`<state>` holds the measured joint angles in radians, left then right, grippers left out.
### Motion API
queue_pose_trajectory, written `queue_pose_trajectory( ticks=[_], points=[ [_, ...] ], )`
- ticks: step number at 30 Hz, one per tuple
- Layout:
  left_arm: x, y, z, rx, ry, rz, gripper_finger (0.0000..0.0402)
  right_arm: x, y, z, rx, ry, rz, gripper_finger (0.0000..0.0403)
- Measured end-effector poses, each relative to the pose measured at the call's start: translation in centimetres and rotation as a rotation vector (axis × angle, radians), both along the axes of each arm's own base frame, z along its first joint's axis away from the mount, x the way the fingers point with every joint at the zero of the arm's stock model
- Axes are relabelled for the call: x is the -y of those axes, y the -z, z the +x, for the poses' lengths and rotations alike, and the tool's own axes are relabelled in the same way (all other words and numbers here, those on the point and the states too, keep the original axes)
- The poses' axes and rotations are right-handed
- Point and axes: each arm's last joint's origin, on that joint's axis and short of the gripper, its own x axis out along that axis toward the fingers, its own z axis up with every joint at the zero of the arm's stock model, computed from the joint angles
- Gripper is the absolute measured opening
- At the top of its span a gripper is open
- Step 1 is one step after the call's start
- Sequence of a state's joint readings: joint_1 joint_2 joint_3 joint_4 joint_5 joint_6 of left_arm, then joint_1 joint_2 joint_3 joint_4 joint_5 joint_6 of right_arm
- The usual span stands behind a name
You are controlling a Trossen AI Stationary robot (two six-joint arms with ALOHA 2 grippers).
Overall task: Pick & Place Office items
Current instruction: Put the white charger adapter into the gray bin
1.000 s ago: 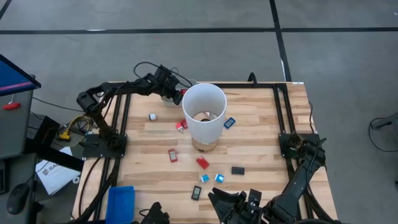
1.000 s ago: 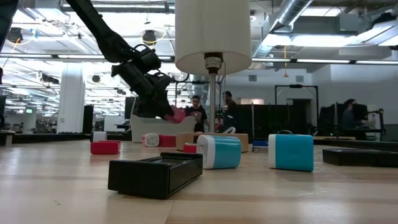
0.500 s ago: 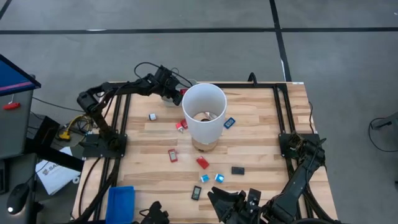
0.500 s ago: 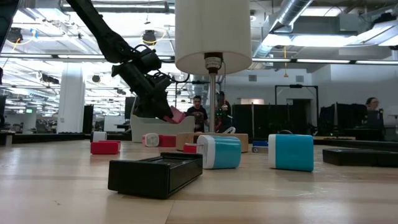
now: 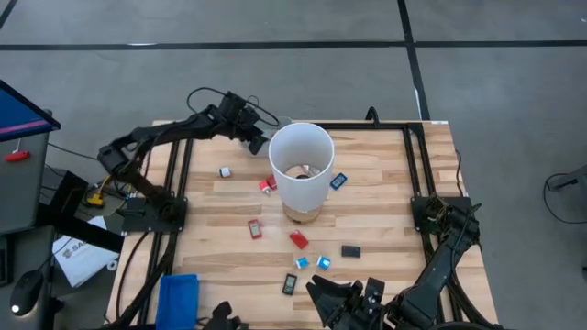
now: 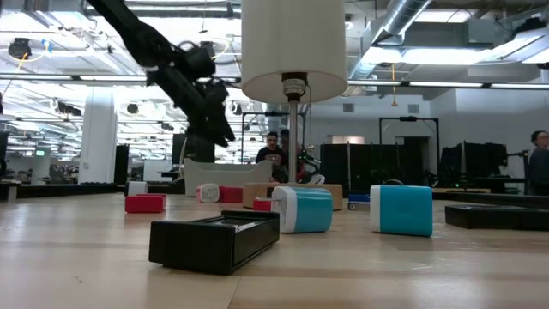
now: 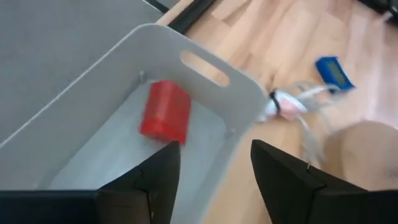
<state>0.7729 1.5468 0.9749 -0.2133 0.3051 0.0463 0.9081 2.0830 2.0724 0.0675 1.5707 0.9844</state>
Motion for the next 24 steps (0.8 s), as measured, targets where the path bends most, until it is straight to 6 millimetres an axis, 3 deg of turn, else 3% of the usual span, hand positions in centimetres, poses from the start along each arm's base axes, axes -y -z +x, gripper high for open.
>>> queue_pose_trajectory(
  ticks=[6, 12, 17, 24],
  points=[
    [4.5, -3.4, -2.2, -0.122, 0.040, -0.007, 0.0192, 0.0, 0.0, 0.0, -0.018, 0.001, -0.023, 0.0184],
    [9.9, -4.7, -5.3, -0.387, 0.057, -0.082, 0.0184, 0.0, 0.0, 0.1, -0.031, 0.002, -0.040, 0.0184],
    [12.9, -3.6, -7.8, -0.515, 0.149, -0.125, 0.0214, 0.0, 0.0, 0.1, -0.046, 0.002, -0.059, 0.0184],
    [12.9, 0.2, -7.9, -0.581, 0.228, -0.114, 0.0316, 0.0, 0.0, 0.1, -0.056, 0.002, -0.072, 0.0184]
  ],
)
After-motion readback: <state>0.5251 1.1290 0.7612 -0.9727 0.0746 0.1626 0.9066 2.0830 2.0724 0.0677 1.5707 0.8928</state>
